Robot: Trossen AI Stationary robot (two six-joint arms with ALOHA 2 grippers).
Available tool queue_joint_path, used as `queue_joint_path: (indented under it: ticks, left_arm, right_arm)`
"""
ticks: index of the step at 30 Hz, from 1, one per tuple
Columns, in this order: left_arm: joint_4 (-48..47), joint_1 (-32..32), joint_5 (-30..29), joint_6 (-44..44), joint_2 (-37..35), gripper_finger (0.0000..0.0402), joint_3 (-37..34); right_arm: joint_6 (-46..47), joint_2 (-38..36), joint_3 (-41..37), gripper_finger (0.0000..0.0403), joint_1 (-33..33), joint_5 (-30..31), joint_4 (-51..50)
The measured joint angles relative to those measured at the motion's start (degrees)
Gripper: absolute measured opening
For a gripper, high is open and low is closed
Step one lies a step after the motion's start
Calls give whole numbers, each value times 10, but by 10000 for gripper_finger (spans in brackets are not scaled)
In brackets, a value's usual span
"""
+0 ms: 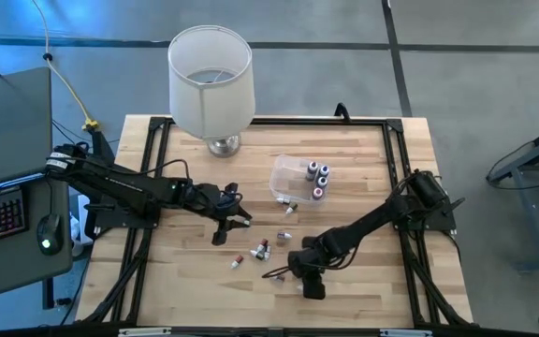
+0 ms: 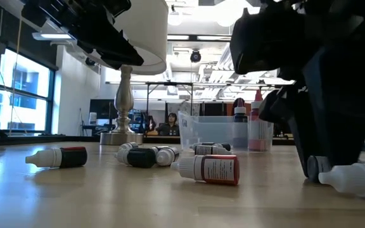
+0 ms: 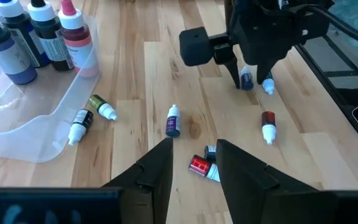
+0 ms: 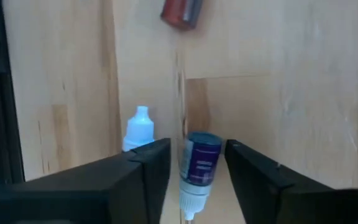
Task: Pick & Place food coloring
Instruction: Put the bottom small purple food coloring bottle into the transparent bin
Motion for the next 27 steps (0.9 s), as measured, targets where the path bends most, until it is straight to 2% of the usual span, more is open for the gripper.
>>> queue_joint_path:
  ticks: [4,8,12,22,27]
  left_arm:
    - [0,0,0,-1,0,122,0]
    - [0,0,0,-1,0,122,0]
    - [0,0,0,-1,0,122,0]
    - [-1,0,0,-1,0,122,0]
    - [0,0,-1,-1,0,122,0]
  right_arm:
    - [-22,0,0,186,-2,-4,-12]
    - [-18,0,1,186,-1,3,-14]
    - [10,0,1,160,-2,6,-16]
    - [13,0,1,69,-2,12,-24]
    - [12,-5,-1,62,-8,12,-22]
